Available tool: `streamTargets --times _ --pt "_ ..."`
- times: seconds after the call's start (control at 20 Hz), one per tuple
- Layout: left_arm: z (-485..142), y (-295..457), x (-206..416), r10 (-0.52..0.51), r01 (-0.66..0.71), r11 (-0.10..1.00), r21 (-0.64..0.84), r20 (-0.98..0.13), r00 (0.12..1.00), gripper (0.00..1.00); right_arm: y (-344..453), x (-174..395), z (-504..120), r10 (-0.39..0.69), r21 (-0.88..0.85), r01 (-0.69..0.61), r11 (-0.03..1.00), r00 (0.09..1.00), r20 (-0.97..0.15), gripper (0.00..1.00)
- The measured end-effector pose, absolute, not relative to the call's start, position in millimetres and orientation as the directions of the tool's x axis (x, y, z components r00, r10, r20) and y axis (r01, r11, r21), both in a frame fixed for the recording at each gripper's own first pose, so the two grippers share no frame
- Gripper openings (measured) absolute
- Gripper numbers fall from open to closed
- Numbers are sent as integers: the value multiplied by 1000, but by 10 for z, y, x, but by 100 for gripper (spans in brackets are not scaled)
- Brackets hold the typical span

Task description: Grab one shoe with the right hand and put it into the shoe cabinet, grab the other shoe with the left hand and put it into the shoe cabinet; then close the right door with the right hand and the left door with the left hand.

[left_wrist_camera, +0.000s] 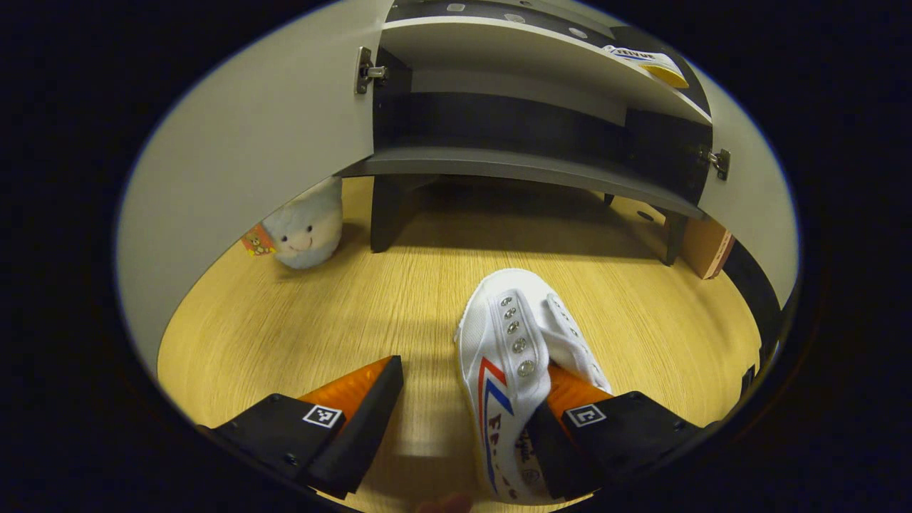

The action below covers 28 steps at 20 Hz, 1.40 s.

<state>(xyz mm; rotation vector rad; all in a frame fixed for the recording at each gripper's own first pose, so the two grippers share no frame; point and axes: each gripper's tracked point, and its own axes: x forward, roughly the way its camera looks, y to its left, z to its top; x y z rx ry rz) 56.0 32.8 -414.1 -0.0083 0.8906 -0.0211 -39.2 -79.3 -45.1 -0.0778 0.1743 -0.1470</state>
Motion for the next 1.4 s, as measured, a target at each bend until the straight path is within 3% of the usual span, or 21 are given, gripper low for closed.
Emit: streamTargets --times 0.2,0.3,0.4,0.45,0.55,0.65,1.05,1.4 --pt "-4147 320 602 -30 15 1000 -27 -770 637 98 -731 -359 -456 -146 -86 133 987 974 -174 94" --pt "-4128 252 613 -47 22 999 -42 -763 645 90 -689 -356 -468 -140 -84 127 988 974 -179 94" --pt "-4080 223 642 -38 15 999 -37 -751 660 55 -668 -374 -482 -134 -85 120 989 974 -182 94" --pt "-4090 263 626 -13 -2 1000 -19 -753 658 31 -660 -375 -495 -133 -85 119 989 974 -185 94" --pt "-4072 278 580 0 -27 999 -23 -765 644 18 -632 -383 -495 -125 -76 112 991 974 -189 94" --pt "-3848 250 495 -2 -63 996 -58 -754 657 12 -608 -383 -507 -118 -75 105 992 975 -191 94" --pt "-1977 56 428 32 -69 997 -42 -577 816 12 -446 -322 -557 -69 -58 59 997 978 -195 94" --pt "-604 -203 1299 -25 -20 995 -101 -423 906 12 -400 -335 -537 -51 -47 43 998 981 -186 94"
